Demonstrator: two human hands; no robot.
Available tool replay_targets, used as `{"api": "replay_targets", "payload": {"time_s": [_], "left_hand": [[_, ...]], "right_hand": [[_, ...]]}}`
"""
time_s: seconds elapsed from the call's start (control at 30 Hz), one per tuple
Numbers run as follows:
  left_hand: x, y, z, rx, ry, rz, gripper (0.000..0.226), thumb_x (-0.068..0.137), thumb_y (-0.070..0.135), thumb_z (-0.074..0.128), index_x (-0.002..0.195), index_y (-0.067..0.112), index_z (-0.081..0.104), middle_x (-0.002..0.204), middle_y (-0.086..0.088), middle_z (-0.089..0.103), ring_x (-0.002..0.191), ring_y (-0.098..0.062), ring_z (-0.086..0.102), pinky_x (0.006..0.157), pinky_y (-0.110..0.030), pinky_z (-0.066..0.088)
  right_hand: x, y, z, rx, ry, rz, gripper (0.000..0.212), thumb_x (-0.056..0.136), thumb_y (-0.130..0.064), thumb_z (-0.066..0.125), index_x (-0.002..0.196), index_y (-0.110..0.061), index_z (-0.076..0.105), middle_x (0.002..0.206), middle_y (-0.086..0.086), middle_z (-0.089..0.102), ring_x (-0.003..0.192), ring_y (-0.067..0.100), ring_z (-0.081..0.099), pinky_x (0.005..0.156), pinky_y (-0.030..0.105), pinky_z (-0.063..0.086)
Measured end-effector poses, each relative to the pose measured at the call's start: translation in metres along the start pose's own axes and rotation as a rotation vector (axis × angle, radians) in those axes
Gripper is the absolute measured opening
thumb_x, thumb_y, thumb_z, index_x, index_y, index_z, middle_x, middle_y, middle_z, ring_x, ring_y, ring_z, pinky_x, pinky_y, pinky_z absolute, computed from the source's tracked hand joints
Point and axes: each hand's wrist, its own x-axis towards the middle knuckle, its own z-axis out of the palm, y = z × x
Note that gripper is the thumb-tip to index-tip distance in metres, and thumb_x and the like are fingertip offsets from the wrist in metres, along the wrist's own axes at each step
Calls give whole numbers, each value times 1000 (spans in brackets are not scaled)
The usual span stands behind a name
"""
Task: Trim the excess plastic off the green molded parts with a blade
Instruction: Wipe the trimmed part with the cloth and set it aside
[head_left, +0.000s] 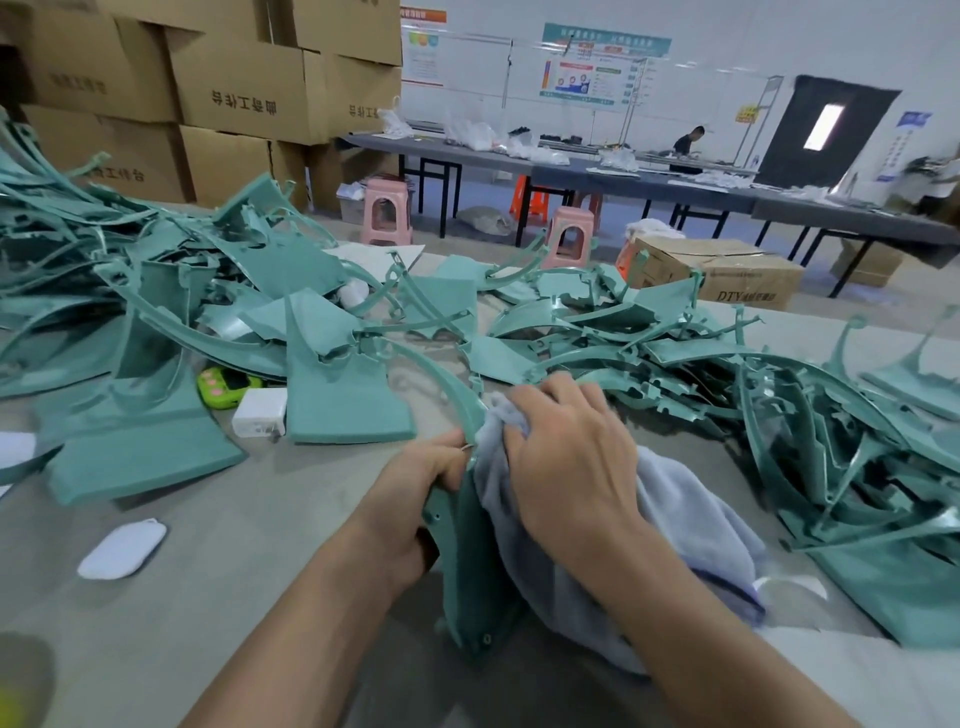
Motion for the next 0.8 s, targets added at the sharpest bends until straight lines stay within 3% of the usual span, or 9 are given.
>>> {"api": "replay_targets", "payload": {"time_s": [0.1,0.17,0.23,0.37,0.43,0.5,0.53,0.67,0.8], "left_hand": [[-2,1,1,17,-39,0,69,47,-5,40,114,-15,54,112,-21,45,95,-39,42,76,-49,34],[-3,-1,0,24,-48,2,73,51,-9,35,120,-18,54,107,-25,49,88,-41,46,72,-42,41],[-2,-2,-1,42,-37,12,64,54,-10,35,114,-23,50,103,-23,44,79,-38,39,65,-37,35],[3,-8,-4,18,4,17,51,41,-6,41,89,-19,47,98,-21,42,85,-37,39,67,-40,31],[5,-9,-8,-16,24,17,56,36,-7,41,89,-11,59,94,-21,46,85,-38,43,68,-40,35],[8,-9,-11,-42,5,23,65,40,-8,41,97,-5,72,88,-25,58,79,-43,53,74,-43,46],[8,-9,-12,-49,-15,28,69,43,-9,39,102,-2,75,89,-27,63,79,-42,59,76,-44,49],[8,-9,-12,-66,-98,11,77,46,-11,35,114,-5,71,99,-32,66,86,-45,64,78,-45,53],[7,-9,-14,-109,-142,-10,81,48,-10,32,119,-2,70,104,-26,69,82,-40,66,73,-41,55]], "right_hand": [[24,-5,-5,94,91,5,30,102,-25,52,131,-23,60,120,-1,56,107,23,46,92,40,40],[36,-10,-12,212,123,-39,46,96,-17,59,142,-23,54,128,0,57,113,23,47,97,39,40],[45,-14,-16,258,52,-148,53,92,-12,61,143,-24,52,129,-2,57,115,22,48,100,39,39],[53,-9,-18,60,-298,-235,30,91,-21,59,121,-25,60,97,-3,48,96,24,45,84,37,39],[46,-5,-22,58,-345,-222,11,87,-20,61,96,-27,60,85,-3,44,88,24,42,70,35,32],[33,-2,-28,18,-347,-258,22,84,-22,63,74,-29,45,78,-6,40,82,22,40,66,34,27],[26,1,-31,-21,-352,-284,27,85,-26,63,73,-29,39,77,-8,37,82,20,39,68,31,25],[9,9,-41,-137,-352,-351,11,93,-32,53,92,-30,43,91,-11,41,89,13,36,72,23,21],[-12,11,-41,-44,-341,-199,31,86,-22,58,67,-25,33,77,-10,41,81,18,44,71,33,37]]}}
